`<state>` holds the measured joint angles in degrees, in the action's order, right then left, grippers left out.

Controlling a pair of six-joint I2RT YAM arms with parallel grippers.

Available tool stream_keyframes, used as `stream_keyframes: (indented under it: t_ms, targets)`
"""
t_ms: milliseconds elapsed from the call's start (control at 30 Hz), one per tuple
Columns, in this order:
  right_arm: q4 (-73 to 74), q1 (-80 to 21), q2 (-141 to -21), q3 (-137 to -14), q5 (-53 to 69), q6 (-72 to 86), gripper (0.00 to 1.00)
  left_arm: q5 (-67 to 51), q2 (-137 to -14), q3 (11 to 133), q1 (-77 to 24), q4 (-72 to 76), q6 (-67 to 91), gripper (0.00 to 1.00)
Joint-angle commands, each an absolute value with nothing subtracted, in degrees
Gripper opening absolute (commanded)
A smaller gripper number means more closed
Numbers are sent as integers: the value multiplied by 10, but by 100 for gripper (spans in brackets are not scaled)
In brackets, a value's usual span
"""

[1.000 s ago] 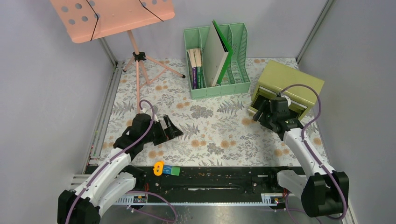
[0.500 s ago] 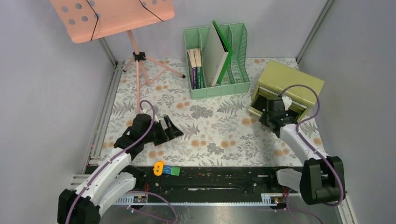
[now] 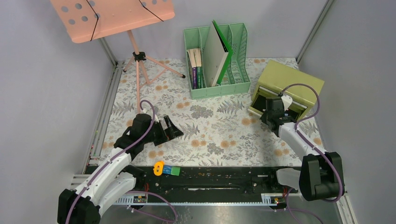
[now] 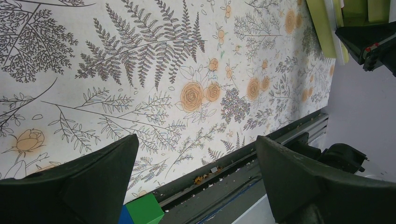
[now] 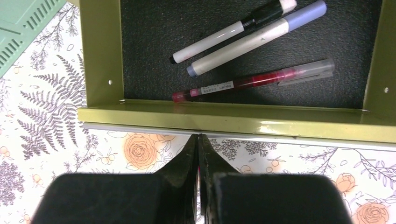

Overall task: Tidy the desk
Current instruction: Close the drawer in the storage box.

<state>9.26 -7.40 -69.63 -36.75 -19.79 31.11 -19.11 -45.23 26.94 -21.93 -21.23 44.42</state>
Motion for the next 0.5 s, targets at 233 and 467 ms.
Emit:
stream_keyframes:
  t_ms: [233,467]
  targets:
    - [-48,-81,-715,-332,-120,355,0,-205,-448,269,-216,-187,435,99]
    - [-62,-137,-762,-345,-169,352,0,-203,-441,267,-217,-198,430,99]
